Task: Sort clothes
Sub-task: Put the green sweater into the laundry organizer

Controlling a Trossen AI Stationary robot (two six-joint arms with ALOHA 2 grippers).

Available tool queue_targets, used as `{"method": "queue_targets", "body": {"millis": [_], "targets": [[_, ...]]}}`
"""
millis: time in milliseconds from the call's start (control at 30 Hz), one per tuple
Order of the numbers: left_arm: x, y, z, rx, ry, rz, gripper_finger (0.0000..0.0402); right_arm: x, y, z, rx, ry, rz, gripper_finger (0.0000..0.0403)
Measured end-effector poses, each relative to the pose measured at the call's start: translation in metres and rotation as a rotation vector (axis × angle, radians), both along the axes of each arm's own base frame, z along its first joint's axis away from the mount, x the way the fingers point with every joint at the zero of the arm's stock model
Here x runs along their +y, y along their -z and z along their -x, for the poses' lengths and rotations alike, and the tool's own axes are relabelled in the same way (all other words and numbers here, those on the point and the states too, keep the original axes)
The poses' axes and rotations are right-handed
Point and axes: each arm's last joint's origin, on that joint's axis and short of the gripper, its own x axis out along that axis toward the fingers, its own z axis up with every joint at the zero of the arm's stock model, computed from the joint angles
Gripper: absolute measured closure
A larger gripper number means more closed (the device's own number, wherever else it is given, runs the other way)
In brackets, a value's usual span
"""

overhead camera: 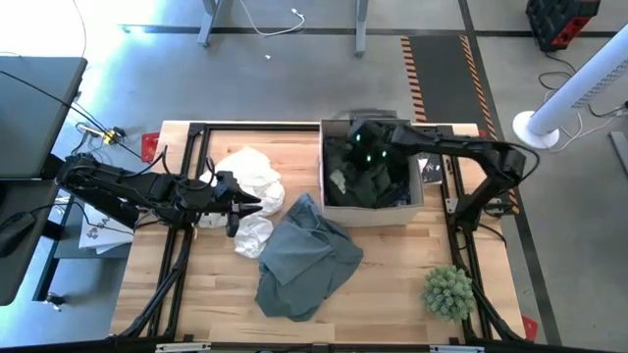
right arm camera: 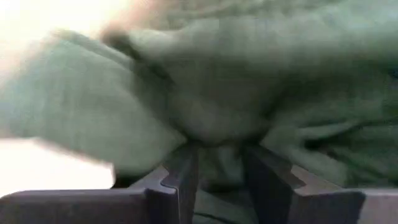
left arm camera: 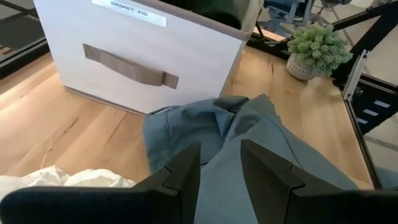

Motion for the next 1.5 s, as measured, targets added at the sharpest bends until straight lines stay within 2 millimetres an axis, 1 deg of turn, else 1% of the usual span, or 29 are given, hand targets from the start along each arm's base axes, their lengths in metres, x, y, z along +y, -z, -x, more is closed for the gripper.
{"method": "queue_targets", "body": {"millis": [67, 100, 167, 267, 333, 367, 400, 433, 533, 600, 667, 700, 767, 833, 900, 933, 967, 1033, 1100, 1200, 1267, 1333, 1400, 1467, 1500], "targets": [[0.000, 0.000, 0.000, -0.001, -0.003, 0.007, 0.0289, 0.002, -0.045, -0.004, -0.087, -0.032, 0.051, 0.0281], [0.000, 0.000, 0.000, -0.002, -0.007, 0.014, 0.0289, 0.004, -0.064, -0.002, -0.109, -0.054, 0.074, 0.0281], [0.000, 0.000, 0.000, -0.001, -0.008, 0.016, 0.0289, 0.010, -0.092, 0.001, -0.107, -0.082, 0.146, 0.0281], [0.000, 0.000, 0.000, -0.002, -0.012, 0.021, 0.0289, 0.018, -0.120, 0.008, -0.069, -0.012, 0.329, 0.0281], [0.000, 0.000, 0.000, -0.002, -0.017, 0.018, 0.0289, 0.020, -0.128, 0.015, -0.032, 0.087, 0.426, 0.0281], [0.000, 0.000, 0.000, -0.002, -0.020, 0.017, 0.0289, 0.019, -0.127, 0.018, 0.010, 0.140, 0.454, 0.0281], [0.001, 0.000, 0.000, -0.003, -0.025, 0.014, 0.0289, 0.017, -0.122, 0.021, 0.054, 0.189, 0.473, 0.0281], [0.001, 0.000, 0.000, -0.004, -0.030, 0.012, 0.0289, 0.015, -0.113, 0.023, 0.104, 0.231, 0.481, 0.0281], [0.001, 0.000, 0.000, -0.005, -0.036, 0.009, 0.0289, 0.009, -0.075, 0.029, 0.212, 0.325, 0.452, 0.0281], [0.001, 0.000, 0.000, -0.004, -0.036, 0.009, 0.0289, 0.007, -0.042, 0.035, 0.267, 0.358, 0.418, 0.0281], [0.001, 0.000, 0.000, -0.002, -0.035, 0.008, 0.0289, 0.009, -0.002, 0.043, 0.317, 0.353, 0.381, 0.0281], [0.001, 0.000, 0.000, 0.000, -0.035, 0.008, 0.0289, 0.010, 0.017, 0.046, 0.317, 0.344, 0.359, 0.0281], [0.001, 0.000, 0.000, 0.000, -0.035, 0.008, 0.0289, 0.013, 0.048, 0.054, 0.283, 0.329, 0.310, 0.0281], [0.001, 0.000, 0.000, 0.000, -0.035, 0.008, 0.0289, 0.014, 0.068, 0.061, 0.254, 0.325, 0.279, 0.0281], [0.001, 0.000, 0.000, 0.000, -0.035, 0.008, 0.0289, 0.012, 0.073, 0.066, 0.262, 0.325, 0.273, 0.0281], [0.001, 0.000, 0.000, -0.001, -0.035, 0.008, 0.0289, 0.011, 0.071, 0.066, 0.271, 0.320, 0.267, 0.0281], [0.001, 0.000, 0.000, 0.000, -0.035, 0.007, 0.0289, 0.010, 0.064, 0.064, 0.282, 0.306, 0.264, 0.0281], [0.001, 0.001, 0.001, 0.002, -0.036, 0.007, 0.0289, 0.007, 0.045, 0.060, 0.298, 0.273, 0.257, 0.0281], [0.001, 0.001, 0.001, 0.003, -0.040, 0.004, 0.0289, 0.007, 0.017, 0.053, 0.319, 0.243, 0.249, 0.0281], [0.001, 0.001, 0.001, 0.002, -0.049, 0.000, 0.0289, 0.014, -0.033, 0.046, 0.312, 0.231, 0.248, 0.0281], [0.001, 0.001, 0.001, 0.001, -0.053, -0.002, 0.0289, 0.022, -0.059, 0.044, 0.312, 0.247, 0.262, 0.0281], [0.001, 0.001, 0.001, 0.001, -0.053, -0.002, 0.0289, 0.033, -0.080, 0.041, 0.302, 0.265, 0.342, 0.0281], [0.001, 0.001, 0.001, 0.002, -0.053, -0.002, 0.0289, 0.043, -0.093, 0.035, 0.267, 0.293, 0.478, 0.0281], [0.001, 0.001, 0.001, 0.003, -0.054, -0.003, 0.0289, 0.052, -0.097, 0.026, 0.213, 0.298, 0.582, 0.0281], [0.002, 0.001, 0.001, 0.003, -0.055, -0.004, 0.0289, 0.055, -0.096, 0.021, 0.173, 0.284, 0.606, 0.0281]]}}
